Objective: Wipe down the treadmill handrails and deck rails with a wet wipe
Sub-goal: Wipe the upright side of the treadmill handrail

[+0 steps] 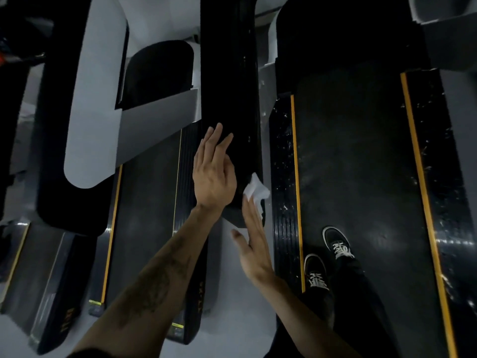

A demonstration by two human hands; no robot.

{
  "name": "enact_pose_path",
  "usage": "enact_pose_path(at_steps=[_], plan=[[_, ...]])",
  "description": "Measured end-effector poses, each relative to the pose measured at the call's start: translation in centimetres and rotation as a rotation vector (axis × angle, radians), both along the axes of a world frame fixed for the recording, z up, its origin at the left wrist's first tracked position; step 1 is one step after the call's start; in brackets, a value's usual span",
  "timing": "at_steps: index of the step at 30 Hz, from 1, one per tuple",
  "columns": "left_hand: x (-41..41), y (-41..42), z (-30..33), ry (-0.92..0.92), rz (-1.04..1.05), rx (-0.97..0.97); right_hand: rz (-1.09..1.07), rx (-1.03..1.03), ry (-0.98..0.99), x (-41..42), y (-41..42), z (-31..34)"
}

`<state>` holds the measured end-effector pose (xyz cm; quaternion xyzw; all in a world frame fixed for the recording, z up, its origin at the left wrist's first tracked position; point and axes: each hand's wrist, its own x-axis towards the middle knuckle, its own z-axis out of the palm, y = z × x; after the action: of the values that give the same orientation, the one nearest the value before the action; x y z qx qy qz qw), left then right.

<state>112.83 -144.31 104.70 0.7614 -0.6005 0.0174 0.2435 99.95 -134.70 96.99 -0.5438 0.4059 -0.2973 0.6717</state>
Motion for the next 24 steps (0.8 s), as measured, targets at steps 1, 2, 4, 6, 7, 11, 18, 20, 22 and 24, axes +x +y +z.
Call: enact_pose_path(at_steps=[1,2,4,6,7,11,18,20,22,24], plan=[[0.0,0.0,-0.1,-0.002,0.000,-0.002,0.001,-0.021,-0.007,-0.1,0.6,0.0],[0.1,0.0,-0.2,-0.007,-0.002,-0.004,0.001,-0.046,-0.010,0.0,0.7,0.1],[0.2,0.0,-0.3,-0.017,-0.009,-0.007,-0.013,-0.080,0.009,0.5,-0.2,0.3],[0.2,0.1,-0.4,-0.020,-0.009,-0.009,-0.028,-0.047,0.024,1.0,-1.4,0.3],[0.2,0.0,-0.4,-0.017,-0.008,-0.012,-0.033,-0.014,0.025,1.1,-1.7,0.2],[0.1,0.0,-0.4,-0.007,-0.005,-0.028,-0.066,0.047,0.042,0.5,-0.4,-0.6],[0.1,0.0,-0.4,-0.007,-0.008,-0.045,-0.063,-0.117,0.218,0.0,-1.6,-1.4],[0.1,0.0,-0.4,-0.010,-0.008,-0.048,-0.084,-0.159,0.233,-0.1,-2.1,-1.7],[0.1,0.0,-0.4,-0.017,-0.012,-0.050,-0.109,-0.201,0.199,-0.1,-2.5,-2.4],[0.1,0.0,-0.5,-0.021,-0.012,-0.049,-0.107,-0.176,0.101,0.1,-2.5,-2.7]])
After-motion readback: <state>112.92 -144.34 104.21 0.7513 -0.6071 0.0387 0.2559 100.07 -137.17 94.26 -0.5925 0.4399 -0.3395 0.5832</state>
